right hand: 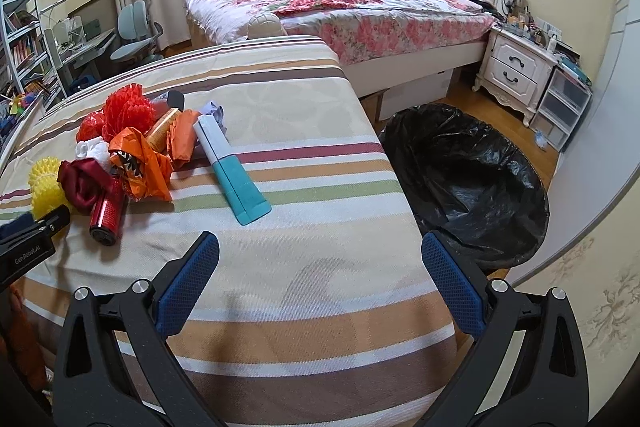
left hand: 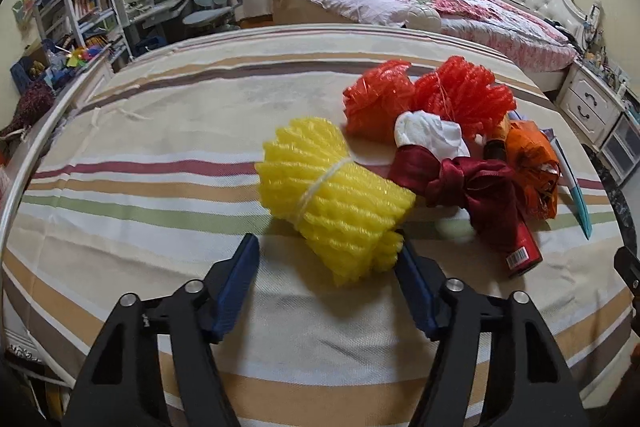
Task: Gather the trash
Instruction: 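Move the left tool toward the yellow foam net and close on it, then grasp the teal-and-white tube with the right tool while the left tool holds the yellow net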
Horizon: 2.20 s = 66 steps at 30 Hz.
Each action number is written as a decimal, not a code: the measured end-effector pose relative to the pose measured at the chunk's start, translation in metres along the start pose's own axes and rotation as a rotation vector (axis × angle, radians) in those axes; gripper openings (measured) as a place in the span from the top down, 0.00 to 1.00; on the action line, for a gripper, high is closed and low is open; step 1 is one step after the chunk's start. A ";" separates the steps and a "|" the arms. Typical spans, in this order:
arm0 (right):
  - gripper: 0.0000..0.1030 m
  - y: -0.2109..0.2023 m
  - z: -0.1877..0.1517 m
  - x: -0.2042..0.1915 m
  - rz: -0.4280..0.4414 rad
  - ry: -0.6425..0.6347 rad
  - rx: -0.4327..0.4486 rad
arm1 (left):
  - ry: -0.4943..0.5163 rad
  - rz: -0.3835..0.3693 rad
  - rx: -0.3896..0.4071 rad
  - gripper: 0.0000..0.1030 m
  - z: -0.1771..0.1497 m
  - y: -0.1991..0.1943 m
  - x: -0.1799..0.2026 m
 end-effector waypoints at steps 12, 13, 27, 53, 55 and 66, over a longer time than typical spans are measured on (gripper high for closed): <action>0.04 -0.001 0.000 0.001 -0.004 -0.007 0.005 | 0.041 -0.016 0.023 0.62 -0.015 -0.018 -0.005; 0.04 -0.002 0.000 0.000 -0.003 -0.010 0.005 | 0.038 -0.018 0.023 0.62 -0.015 -0.018 -0.005; 0.04 -0.004 0.001 -0.006 -0.002 -0.023 0.005 | 0.012 -0.021 0.074 0.22 0.002 -0.030 0.001; 0.05 0.003 0.018 -0.026 0.008 -0.060 0.038 | 0.023 -0.006 0.044 0.61 0.001 -0.015 -0.011; 0.14 0.004 0.023 -0.034 0.015 -0.085 0.049 | 0.031 0.005 0.051 0.61 0.001 -0.017 -0.012; 0.72 0.029 0.027 -0.069 0.116 -0.167 -0.042 | 0.046 0.009 0.094 0.61 0.006 -0.031 -0.012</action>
Point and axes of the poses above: each gripper's, at about its wrist camera, not at the fingertips, and y roughly the way its jaws point, x to its right, z to its top, the point moved 6 cm from there along y, roughly the way its jaws point, and after that the axes turned 12 degrees about -z, right-handed, at the moved point
